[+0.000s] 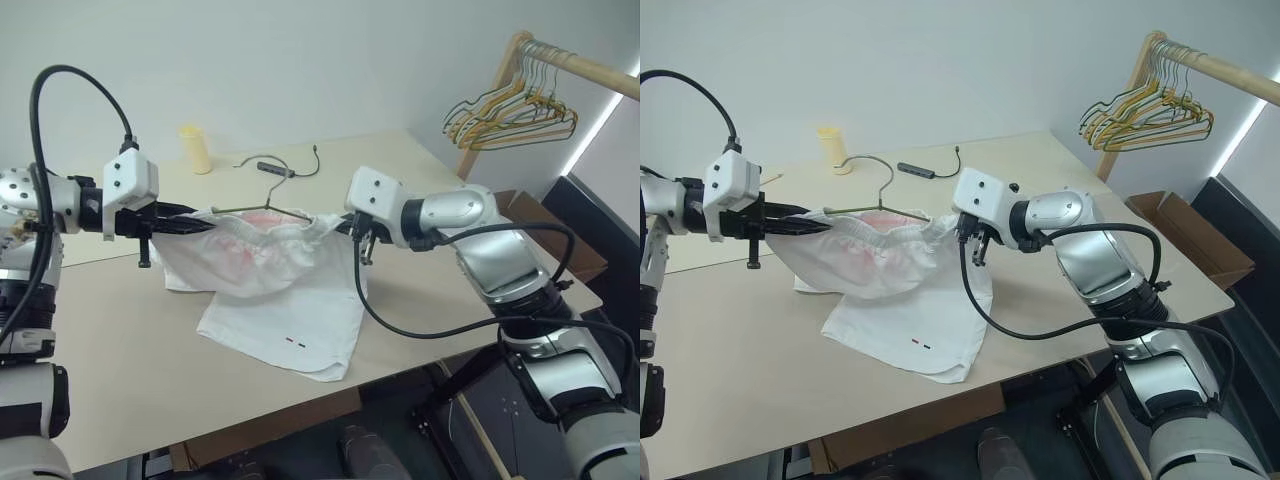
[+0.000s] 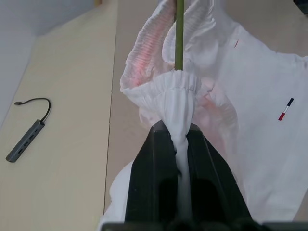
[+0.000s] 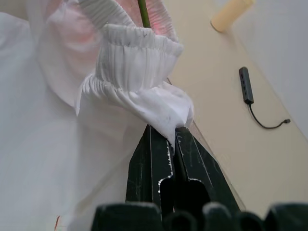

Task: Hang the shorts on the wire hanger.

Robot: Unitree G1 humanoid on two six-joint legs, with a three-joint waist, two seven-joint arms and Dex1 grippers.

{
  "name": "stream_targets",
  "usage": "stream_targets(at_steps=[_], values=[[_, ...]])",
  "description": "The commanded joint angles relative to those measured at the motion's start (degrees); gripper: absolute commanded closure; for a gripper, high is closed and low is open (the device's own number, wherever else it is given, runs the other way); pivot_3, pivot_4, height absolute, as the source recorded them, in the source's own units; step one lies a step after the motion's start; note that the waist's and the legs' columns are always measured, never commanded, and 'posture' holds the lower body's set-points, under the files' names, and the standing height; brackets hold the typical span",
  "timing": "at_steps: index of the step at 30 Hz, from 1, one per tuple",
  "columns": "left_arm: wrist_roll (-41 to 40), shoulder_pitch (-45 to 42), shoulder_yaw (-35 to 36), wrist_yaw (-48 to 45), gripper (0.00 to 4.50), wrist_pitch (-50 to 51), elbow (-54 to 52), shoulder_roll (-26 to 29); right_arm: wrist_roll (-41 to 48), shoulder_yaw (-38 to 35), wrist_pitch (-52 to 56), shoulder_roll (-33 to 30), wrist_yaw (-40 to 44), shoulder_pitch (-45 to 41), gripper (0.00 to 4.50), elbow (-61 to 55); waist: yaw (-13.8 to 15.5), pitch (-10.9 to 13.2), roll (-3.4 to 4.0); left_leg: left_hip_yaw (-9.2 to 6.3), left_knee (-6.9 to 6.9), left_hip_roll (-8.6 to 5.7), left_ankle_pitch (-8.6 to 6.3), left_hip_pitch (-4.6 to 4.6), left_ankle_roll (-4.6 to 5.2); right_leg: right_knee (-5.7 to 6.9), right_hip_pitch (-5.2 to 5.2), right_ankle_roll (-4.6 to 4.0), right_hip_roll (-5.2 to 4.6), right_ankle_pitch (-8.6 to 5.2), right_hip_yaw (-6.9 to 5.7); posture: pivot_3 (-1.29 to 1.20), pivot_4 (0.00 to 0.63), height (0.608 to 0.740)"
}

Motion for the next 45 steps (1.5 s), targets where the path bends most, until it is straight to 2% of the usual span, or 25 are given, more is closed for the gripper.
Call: stream_targets(at_steps=[1,5,20,24,28,36,39,44,45], values=[[-1.5,0.0,2.7,0.4,4.50,-0.4,-2.1,0.2,0.1,-0.4,-1.0,-1.2,2.8,-2.5,3.46,-1.5,0.0,0.0,0.00,0.00,0.00,0.00,0.00,0.00,0.00,0.00,0.00,0.00,0.00,0.00,0.00,-0.22,0.000,0.740],[-2.6,0.3,3.6,0.5,4.50,0.5,-2.6,-0.1,-0.1,0.2,-3.6,-1.9,5.7,-2.5,2.09,-0.5,-0.1,0.0,0.00,0.00,0.00,0.00,0.00,0.00,0.00,0.00,0.00,0.01,0.00,0.00,0.00,-0.22,0.000,0.740],[-3.3,2.6,4.1,-0.8,4.50,0.9,-4.8,-0.2,1.1,-2.3,-7.9,0.0,9.1,-6.3,2.09,9.2,-0.6,0.0,0.00,-0.02,-0.01,0.00,0.00,0.02,0.00,0.01,0.01,0.00,-0.01,0.00,0.00,-0.21,0.000,0.740],[-3.4,2.5,4.3,-0.4,4.50,0.5,-4.9,-1.0,4.5,-2.9,-8.3,-0.5,14.3,-6.4,2.09,8.7,-0.6,0.0,0.00,-0.03,0.00,0.00,0.00,0.02,0.00,0.02,0.01,0.00,-0.02,0.00,0.00,-0.21,0.000,0.740],[-5.3,2.4,4.9,-1.5,4.50,1.5,-5.8,-1.6,6.8,-2.8,-5.6,0.2,17.0,-7.3,2.09,9.8,-0.9,0.0,0.00,-0.04,0.00,0.00,0.00,0.02,0.00,0.02,0.01,0.00,-0.02,0.00,0.00,-0.21,0.000,0.740],[-6.3,2.8,5.0,-2.1,4.50,1.7,-6.8,-1.4,7.5,-2.7,-2.8,2.0,17.4,-9.3,2.09,14.3,-1.4,0.0,0.00,-0.05,-0.01,0.00,0.00,0.06,0.00,0.06,0.03,-0.01,-0.03,0.01,0.01,-0.22,0.000,0.740],[-6.3,2.8,5.1,-1.9,4.50,1.6,-6.6,-1.4,5.9,-1.4,-4.0,1.4,17.1,-8.8,2.60,14.6,-1.4,0.0,0.00,-0.06,0.00,-0.01,0.00,0.04,0.00,0.06,0.02,0.00,-0.04,0.01,0.01,-0.22,0.000,0.740],[-5.3,2.3,4.8,-1.3,4.50,0.8,-5.3,-1.5,4.3,-1.0,-4.5,0.9,16.2,-7.9,4.35,14.3,-1.4,0.0,0.00,-0.06,0.00,-0.01,0.00,0.04,0.00,0.07,0.02,0.00,-0.04,0.01,0.01,-0.22,0.000,0.740],[-5.3,2.2,4.8,-1.2,4.50,0.7,-5.1,-1.5,4.1,-1.1,-4.7,0.9,16.0,-7.7,4.48,14.3,-1.4,0.0,0.00,-0.06,0.00,-0.01,0.00,0.05,0.00,0.06,0.02,0.00,-0.04,0.01,0.01,-0.22,0.000,0.740]])
